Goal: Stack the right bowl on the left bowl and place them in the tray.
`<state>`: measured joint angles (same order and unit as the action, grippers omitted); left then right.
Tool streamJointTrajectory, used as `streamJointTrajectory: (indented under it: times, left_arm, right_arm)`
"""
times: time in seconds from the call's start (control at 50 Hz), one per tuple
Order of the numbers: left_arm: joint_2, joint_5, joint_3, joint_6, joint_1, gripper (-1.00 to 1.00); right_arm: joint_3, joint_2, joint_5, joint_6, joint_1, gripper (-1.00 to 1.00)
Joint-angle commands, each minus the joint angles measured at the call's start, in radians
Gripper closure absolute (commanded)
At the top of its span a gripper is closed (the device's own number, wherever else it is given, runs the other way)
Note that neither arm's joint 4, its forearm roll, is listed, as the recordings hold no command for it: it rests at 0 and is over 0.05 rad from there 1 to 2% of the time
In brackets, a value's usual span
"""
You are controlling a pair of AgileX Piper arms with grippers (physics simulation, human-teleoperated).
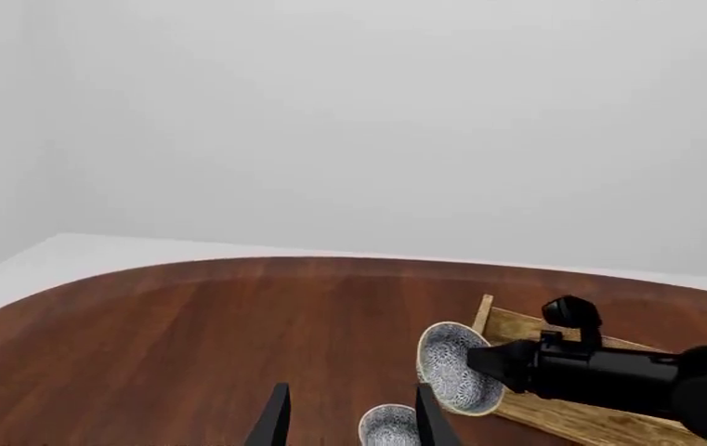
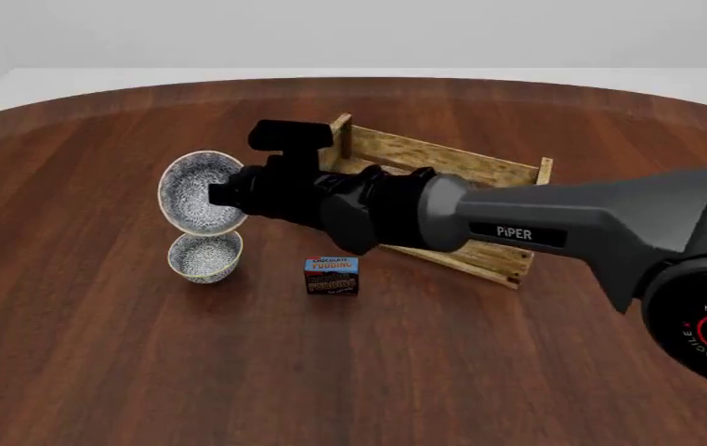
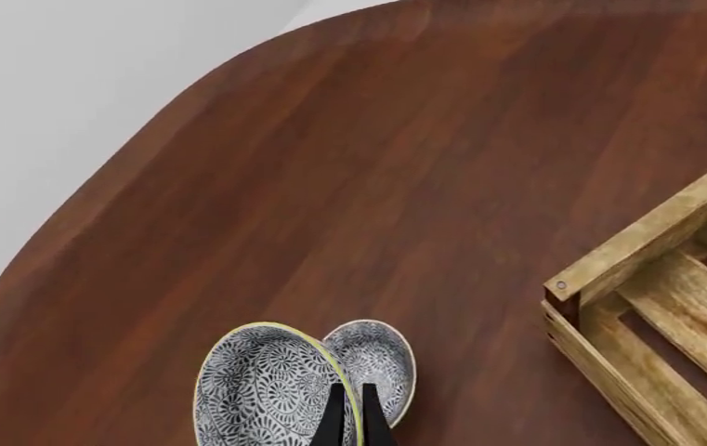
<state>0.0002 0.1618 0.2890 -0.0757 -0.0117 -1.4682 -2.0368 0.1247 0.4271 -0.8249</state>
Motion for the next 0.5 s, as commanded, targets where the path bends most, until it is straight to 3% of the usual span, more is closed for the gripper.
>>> streamJointTrajectory:
  times: [0.02,0.5]
  left_arm:
    - [0.000,0.001,-0.004,-0.004,-0.004,-1.00]
    - [0.000,0.003,-0.007,0.006,-0.011,-1.00]
  right_arm:
    - [-0.063,-0.050,-0.018,-0.003,0.008,1.00]
    - [-0.068,-0.091,0.003,-0.008,-0.021,1.00]
